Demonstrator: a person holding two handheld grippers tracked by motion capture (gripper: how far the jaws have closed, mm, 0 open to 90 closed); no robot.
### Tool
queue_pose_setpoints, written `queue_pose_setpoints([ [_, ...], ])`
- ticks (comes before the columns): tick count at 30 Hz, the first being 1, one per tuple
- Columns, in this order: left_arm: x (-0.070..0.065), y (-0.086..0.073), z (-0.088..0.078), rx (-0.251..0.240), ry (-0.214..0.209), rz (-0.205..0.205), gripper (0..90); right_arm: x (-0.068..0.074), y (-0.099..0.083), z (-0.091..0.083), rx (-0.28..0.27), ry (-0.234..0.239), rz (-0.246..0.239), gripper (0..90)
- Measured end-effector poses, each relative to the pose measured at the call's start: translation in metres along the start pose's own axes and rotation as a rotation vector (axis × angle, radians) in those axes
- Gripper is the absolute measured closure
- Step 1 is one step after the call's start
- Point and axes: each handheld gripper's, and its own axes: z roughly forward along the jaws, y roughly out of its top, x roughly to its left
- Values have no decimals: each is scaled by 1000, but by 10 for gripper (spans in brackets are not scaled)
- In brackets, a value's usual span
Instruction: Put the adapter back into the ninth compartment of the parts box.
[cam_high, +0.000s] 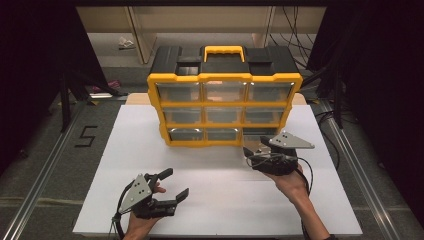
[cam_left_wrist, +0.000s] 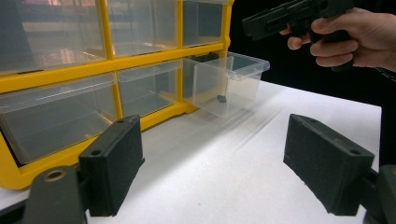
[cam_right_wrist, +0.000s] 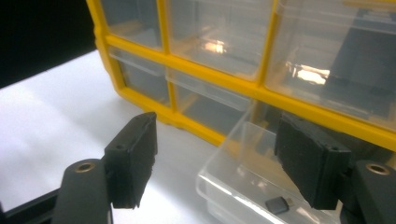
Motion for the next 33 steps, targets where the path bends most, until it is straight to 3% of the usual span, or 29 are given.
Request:
queue_pose_setpoints([
  [18,0,0,1,8,-7,-4,185,15,-2,-16,-105,81,29,218],
  [33,0,-1,2,13,-19,-4,175,27,-10,-28,-159,103,4,196],
])
